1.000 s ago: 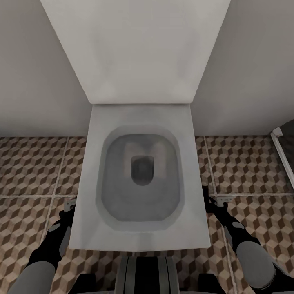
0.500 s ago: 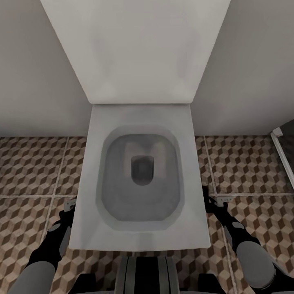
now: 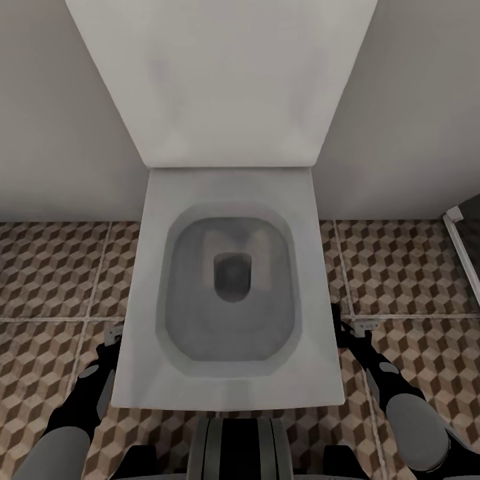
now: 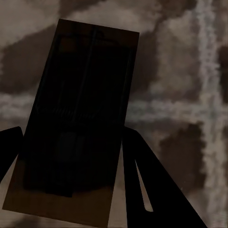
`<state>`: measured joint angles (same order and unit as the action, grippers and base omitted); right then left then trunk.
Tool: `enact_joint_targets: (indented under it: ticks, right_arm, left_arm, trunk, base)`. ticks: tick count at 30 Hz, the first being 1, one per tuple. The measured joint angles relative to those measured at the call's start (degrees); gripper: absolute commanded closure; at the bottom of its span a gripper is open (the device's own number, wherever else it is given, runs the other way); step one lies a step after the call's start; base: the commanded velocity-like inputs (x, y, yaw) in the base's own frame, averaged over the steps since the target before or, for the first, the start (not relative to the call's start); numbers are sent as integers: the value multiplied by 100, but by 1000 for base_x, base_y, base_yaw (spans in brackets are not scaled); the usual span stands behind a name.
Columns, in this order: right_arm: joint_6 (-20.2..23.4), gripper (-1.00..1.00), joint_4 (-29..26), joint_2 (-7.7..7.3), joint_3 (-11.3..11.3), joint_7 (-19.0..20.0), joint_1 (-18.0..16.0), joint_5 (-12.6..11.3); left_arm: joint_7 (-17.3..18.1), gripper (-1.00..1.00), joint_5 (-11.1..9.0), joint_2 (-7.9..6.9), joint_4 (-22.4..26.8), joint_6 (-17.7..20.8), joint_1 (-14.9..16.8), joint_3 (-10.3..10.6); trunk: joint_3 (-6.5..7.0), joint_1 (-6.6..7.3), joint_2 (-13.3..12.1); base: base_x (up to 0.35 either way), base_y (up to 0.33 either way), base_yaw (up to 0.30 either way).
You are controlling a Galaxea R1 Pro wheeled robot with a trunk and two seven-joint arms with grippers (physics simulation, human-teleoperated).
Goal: Take the four mousetraps from the cabinet in the bathroom and place them on the bathroom floor. Make sure all four end up on the same floor surface, and ensure that at least two of them are either under or directly next to the same bathroom sink.
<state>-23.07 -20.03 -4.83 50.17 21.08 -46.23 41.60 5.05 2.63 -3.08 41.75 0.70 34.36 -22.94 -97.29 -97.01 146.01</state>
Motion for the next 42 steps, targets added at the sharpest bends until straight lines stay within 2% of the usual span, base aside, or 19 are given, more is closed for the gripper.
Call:
enact_joint_targets:
  ticks: [15, 19, 24, 34, 42]
  right_arm:
    - [-1, 100, 0, 0, 0, 0, 0, 0]
    - [-2, 100, 0, 0, 0, 0, 0, 0]
    - [0, 100, 0, 0, 2, 0, 0, -2]
    - [-4, 100, -5, -18, 14, -63, 0, -23]
    - [5, 100, -12, -33, 9, -214, 0, -3]
  left_arm:
    - [5, 100, 5, -2, 0, 16, 0, 17]
    - [12, 100, -4, -6, 6, 37, 0, 210]
    - [9, 100, -15, 7, 8, 35, 0, 277]
    - [-22, 100, -13, 55, 9, 35, 0, 289]
    - [-61, 100, 9, -43, 9, 33, 0, 227]
  trunk:
    - [0, 0, 0]
    - [0, 0, 0]
    - [0, 0, 0]
    - [0, 0, 0]
    - [0, 0, 0]
  base:
    - [0, 0, 0]
    - [0, 0, 0]
    - [0, 0, 0]
    - [0, 0, 0]
    - [0, 0, 0]
